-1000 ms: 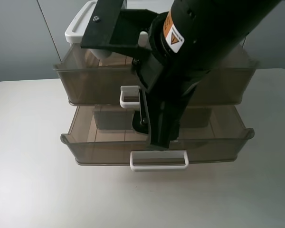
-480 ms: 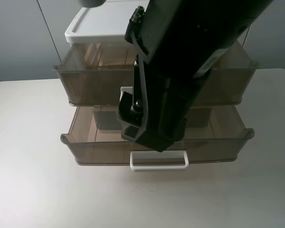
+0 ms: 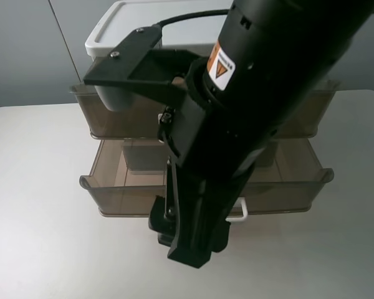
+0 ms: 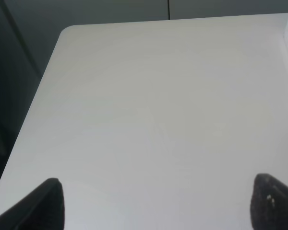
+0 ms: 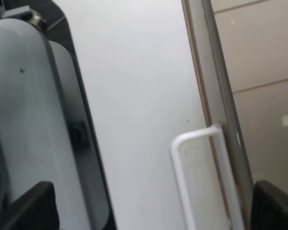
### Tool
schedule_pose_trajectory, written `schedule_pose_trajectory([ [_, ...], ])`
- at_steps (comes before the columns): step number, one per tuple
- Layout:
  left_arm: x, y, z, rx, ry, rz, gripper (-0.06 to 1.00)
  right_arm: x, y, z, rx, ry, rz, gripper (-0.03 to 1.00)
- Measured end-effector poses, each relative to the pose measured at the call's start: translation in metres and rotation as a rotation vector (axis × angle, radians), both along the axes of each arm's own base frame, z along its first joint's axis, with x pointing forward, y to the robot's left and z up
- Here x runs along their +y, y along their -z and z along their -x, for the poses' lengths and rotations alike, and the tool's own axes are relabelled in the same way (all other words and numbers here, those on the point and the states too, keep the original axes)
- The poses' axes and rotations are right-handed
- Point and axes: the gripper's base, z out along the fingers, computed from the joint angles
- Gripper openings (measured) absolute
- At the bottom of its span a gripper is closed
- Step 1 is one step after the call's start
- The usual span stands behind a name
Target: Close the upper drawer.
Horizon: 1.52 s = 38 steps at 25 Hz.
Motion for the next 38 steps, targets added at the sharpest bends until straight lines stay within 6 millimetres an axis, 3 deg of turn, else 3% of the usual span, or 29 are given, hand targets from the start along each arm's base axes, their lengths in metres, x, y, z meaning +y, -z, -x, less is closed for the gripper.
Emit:
schedule_pose_trajectory([
  [5, 0.0, 0.0, 0.0, 0.0, 0.0, 0.0, 0.74, 0.005, 0.018, -0.017, -0.129, 0.003, 0.069, 0.61],
  [19, 0.0, 0.0, 0.0, 0.0, 0.0, 0.0, 0.74, -0.021, 0.024, -0.089, -0.284, 0.157, 0.038, 0.61],
  [27, 0.0, 0.0, 0.0, 0.0, 0.0, 0.0, 0.74, -0.021, 0.025, -0.091, -0.25, 0.197, 0.022, 0.61],
  [30, 0.0, 0.0, 0.0, 0.0, 0.0, 0.0, 0.74, -0.024, 0.011, -0.078, -0.105, 0.252, -0.02, 0.61],
  [33, 0.0, 0.0, 0.0, 0.0, 0.0, 0.0, 0.74, -0.035, -0.019, -0.057, -0.024, 0.27, -0.066, 0.61],
  [35, 0.0, 0.0, 0.0, 0.0, 0.0, 0.0, 0.74, -0.053, -0.037, -0.049, -0.024, 0.302, -0.072, 0.61],
  [38, 0.0, 0.0, 0.0, 0.0, 0.0, 0.0, 0.74, -0.09, -0.057, -0.055, -0.038, 0.435, -0.084, 0.61],
])
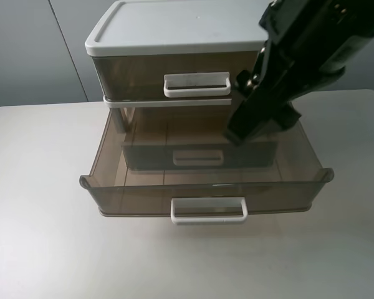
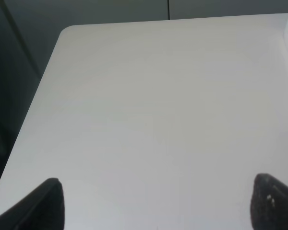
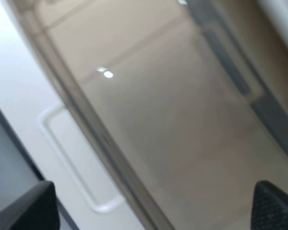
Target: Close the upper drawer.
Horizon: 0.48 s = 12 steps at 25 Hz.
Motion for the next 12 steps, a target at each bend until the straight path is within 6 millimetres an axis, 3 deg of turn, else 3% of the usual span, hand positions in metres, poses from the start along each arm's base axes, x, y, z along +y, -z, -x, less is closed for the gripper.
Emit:
schedule_pose_trajectory([
  [7, 0.0, 0.0, 0.0, 0.0, 0.0, 0.0, 0.74, -0.111, -0.032, -0.023, -0.128, 0.473, -0.017, 0.61],
  [12, 0.0, 0.0, 0.0, 0.0, 0.0, 0.0, 0.74, -0.163, -0.054, 0.002, -0.245, 0.723, -0.03, 0.61],
])
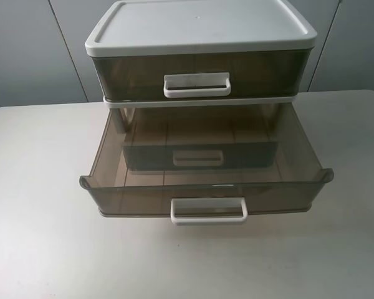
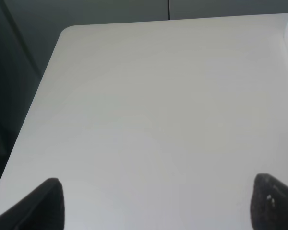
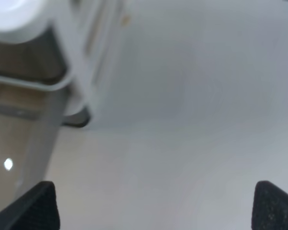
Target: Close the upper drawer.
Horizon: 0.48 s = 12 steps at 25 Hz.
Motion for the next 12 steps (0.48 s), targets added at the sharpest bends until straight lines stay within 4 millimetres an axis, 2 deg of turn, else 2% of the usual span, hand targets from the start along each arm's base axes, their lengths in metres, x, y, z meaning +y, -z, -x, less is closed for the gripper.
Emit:
schedule_pose_trajectory([
  [2, 0.0, 0.0, 0.0, 0.0, 0.0, 0.0, 0.74, -0.008, -0.005, 0.021, -0.049, 0.048, 0.012, 0.61],
  [5, 0.0, 0.0, 0.0, 0.0, 0.0, 0.0, 0.74, -0.015, 0.002, 0.054, -0.103, 0.093, 0.048, 0.61],
  [9, 0.0, 0.0, 0.0, 0.0, 0.0, 0.0, 0.74, -0.014, 0.027, 0.095, -0.198, 0.163, -0.001, 0.61],
  [12, 0.0, 0.0, 0.0, 0.0, 0.0, 0.0, 0.74, -0.014, 0.053, 0.12, -0.246, 0.193, -0.014, 0.61],
])
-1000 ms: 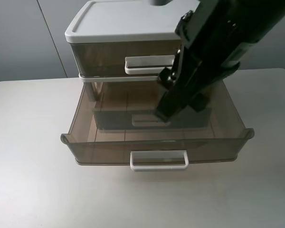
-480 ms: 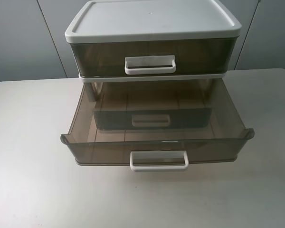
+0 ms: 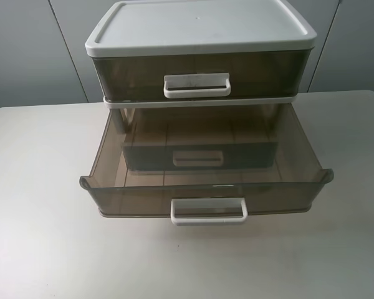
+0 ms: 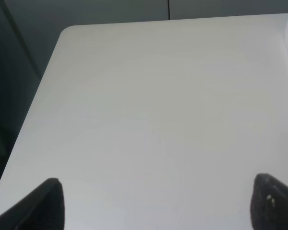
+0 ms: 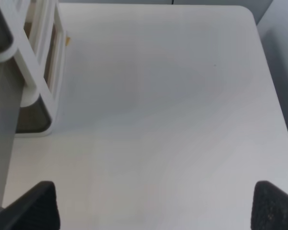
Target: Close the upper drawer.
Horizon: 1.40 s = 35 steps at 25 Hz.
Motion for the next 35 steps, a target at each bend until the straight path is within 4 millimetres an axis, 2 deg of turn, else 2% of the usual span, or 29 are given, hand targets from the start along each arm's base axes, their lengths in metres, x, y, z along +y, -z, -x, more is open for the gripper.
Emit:
schedule_pose_trajectory([
  [7, 0.0, 0.0, 0.0, 0.0, 0.0, 0.0, 0.74, 0.001, 0.047, 0.045, -0.208, 0.036, -0.039, 0.61],
  [11, 0.0, 0.0, 0.0, 0.0, 0.0, 0.0, 0.74, 0.002, 0.063, 0.064, -0.247, 0.044, -0.048, 0.61],
  [14, 0.0, 0.0, 0.0, 0.0, 0.0, 0.0, 0.74, 0.003, 0.068, 0.064, -0.22, 0.038, -0.056, 0.61],
  [35, 0.0, 0.0, 0.0, 0.0, 0.0, 0.0, 0.74, 0.005, 0.068, 0.065, -0.22, 0.006, -0.055, 0.61],
])
